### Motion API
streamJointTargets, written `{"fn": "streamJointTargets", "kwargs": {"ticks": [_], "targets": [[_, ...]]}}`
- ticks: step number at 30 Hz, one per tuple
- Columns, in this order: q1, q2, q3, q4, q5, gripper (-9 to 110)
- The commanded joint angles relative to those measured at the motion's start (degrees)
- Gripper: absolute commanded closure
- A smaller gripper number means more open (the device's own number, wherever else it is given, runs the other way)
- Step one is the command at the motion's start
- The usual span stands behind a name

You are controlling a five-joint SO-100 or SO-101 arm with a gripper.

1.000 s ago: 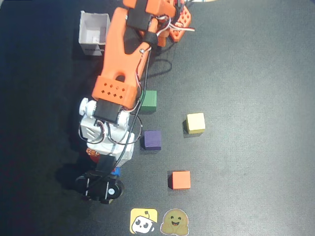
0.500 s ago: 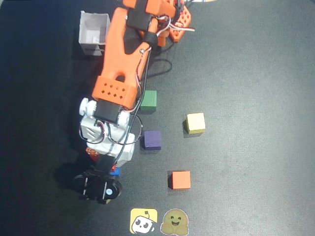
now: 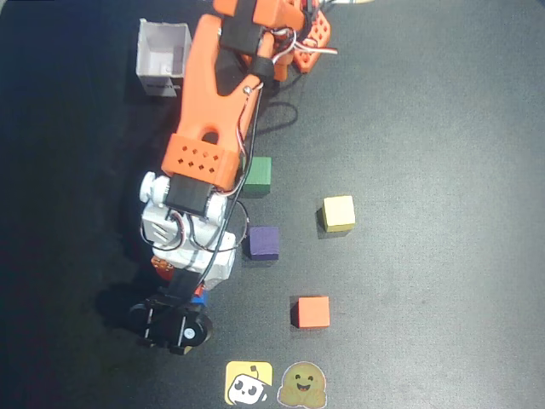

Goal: Put the red cube on top of the blue cube.

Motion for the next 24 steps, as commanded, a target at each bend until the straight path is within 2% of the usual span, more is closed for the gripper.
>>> {"fn": "streamJointTargets", "kwargs": {"ticks": [1,24], "targets": [[-0.09,1.14,-3.25,-0.70,0.44,80],[-1.41,5.45,0.35,-2.20,3.96,77]]}}
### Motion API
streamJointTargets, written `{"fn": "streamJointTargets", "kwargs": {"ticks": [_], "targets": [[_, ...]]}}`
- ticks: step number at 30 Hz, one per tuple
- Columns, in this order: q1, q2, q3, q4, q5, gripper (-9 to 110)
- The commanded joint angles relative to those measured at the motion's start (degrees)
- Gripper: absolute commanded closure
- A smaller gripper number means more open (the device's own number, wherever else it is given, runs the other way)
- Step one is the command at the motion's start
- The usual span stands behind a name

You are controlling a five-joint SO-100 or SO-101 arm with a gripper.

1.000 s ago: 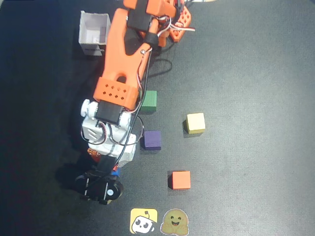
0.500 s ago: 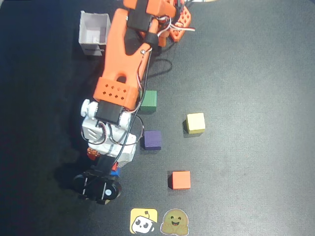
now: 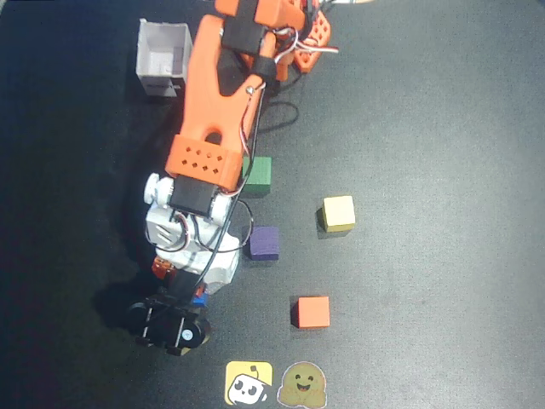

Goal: Put the red cube on top of the blue cube.

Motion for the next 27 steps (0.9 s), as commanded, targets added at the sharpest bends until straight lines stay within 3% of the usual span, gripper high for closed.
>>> {"fn": "streamJointTargets", "kwargs": {"ticks": [1,20,27], "targets": [[-0.53,5.36,0.00,-0.62,0.26,77],[-0.70,19.95,10.99,-1.85,-1.58,77],[-1.32,34.19,25.93,-7.65,-4.22,89]]}}
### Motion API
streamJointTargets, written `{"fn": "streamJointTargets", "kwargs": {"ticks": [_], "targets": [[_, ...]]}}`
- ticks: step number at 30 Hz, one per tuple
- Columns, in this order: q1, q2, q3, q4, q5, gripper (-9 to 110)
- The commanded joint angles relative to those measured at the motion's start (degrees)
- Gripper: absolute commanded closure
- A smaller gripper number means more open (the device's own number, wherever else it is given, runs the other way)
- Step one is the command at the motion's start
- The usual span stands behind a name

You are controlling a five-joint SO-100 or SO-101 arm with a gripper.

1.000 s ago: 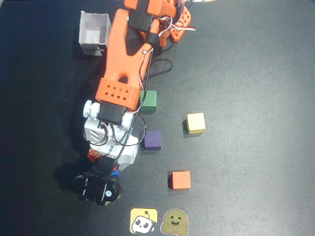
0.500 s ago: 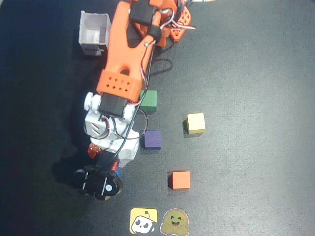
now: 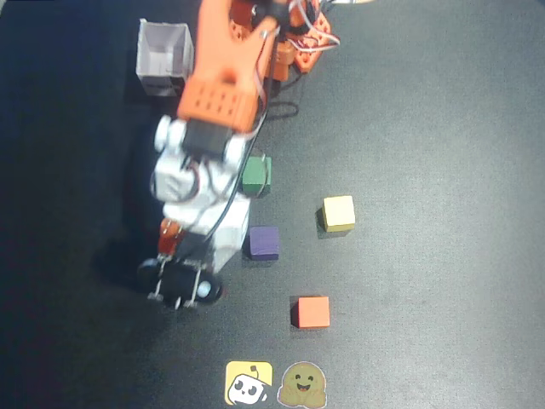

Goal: Put the red cube on top of the blue cube.

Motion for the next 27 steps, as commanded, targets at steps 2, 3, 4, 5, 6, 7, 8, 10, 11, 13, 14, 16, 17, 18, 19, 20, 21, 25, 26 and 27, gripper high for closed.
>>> {"fn": "streamJointTargets", "kwargs": {"ticks": [2,3,4,5,6,7,8,10,11,13,14,16,17,18,19,20,21,25,26,27], "targets": [[-0.97,11.34,6.86,-2.02,-1.49,94],[-1.05,12.83,8.17,-2.02,-2.20,97],[-1.14,14.50,9.49,-2.02,-2.55,98],[-1.23,16.26,10.90,-1.93,-2.81,98],[-1.32,18.02,12.66,-1.93,-3.16,98],[-1.49,20.21,14.85,-2.02,-3.16,98],[-1.76,22.50,17.40,-2.29,-3.25,98],[-2.29,27.95,23.03,-4.13,-3.87,98],[-2.64,30.23,25.31,-4.92,-4.39,99],[-3.25,33.75,28.48,-5.36,-4.75,101],[-3.69,35.24,29.62,-5.27,-4.75,101],[-4.39,38.41,31.90,-5.19,-5.01,101],[-4.75,40.08,33.22,-5.19,-5.36,101],[-5.10,41.92,34.63,-5.19,-5.54,101],[-5.45,44.03,36.30,-5.19,-5.54,101],[-5.89,46.14,38.06,-5.19,-5.63,101],[-6.42,48.60,39.73,-5.19,-5.63,101],[-9.32,57.39,44.91,-3.43,-4.22,101],[-10.28,59.77,46.41,-2.90,-3.25,101],[-11.16,62.84,48.34,-2.55,-2.72,101]]}}
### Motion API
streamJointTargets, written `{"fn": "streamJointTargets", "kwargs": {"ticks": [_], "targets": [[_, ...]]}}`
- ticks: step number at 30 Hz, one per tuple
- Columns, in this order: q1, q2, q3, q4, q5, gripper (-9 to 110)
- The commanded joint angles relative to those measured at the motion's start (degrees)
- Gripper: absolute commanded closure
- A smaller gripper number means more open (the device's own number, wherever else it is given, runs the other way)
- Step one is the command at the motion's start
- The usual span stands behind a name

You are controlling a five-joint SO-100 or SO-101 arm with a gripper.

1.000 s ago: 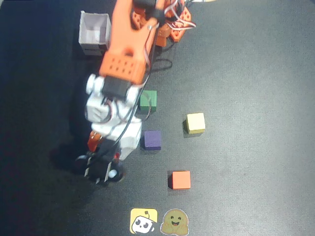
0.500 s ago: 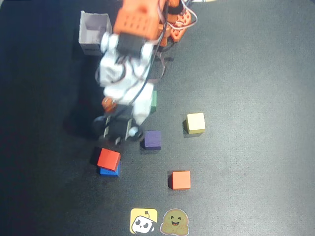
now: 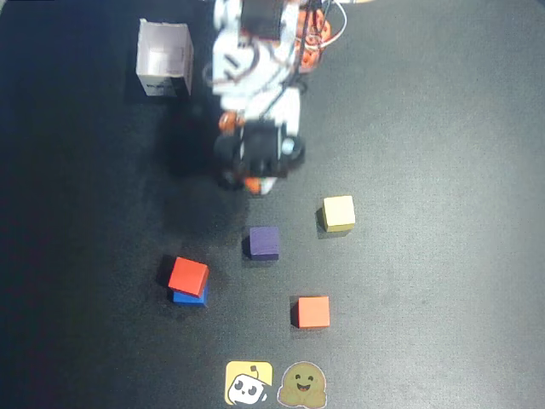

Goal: Put the red cube on top of the blue cube.

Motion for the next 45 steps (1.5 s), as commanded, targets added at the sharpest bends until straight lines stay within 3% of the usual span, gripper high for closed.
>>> {"fn": "streamJointTargets", "kwargs": {"ticks": [1,4,13,23,29,45], "targets": [[-2.64,10.72,4.57,0.97,1.05,101],[-3.87,25.14,11.95,4.66,1.23,101],[-3.87,25.31,13.71,8.00,0.26,101],[-3.78,25.31,13.71,20.57,0.70,101],[-3.69,25.31,13.71,20.30,-5.63,101],[-3.69,25.31,13.71,20.30,-5.98,101]]}}
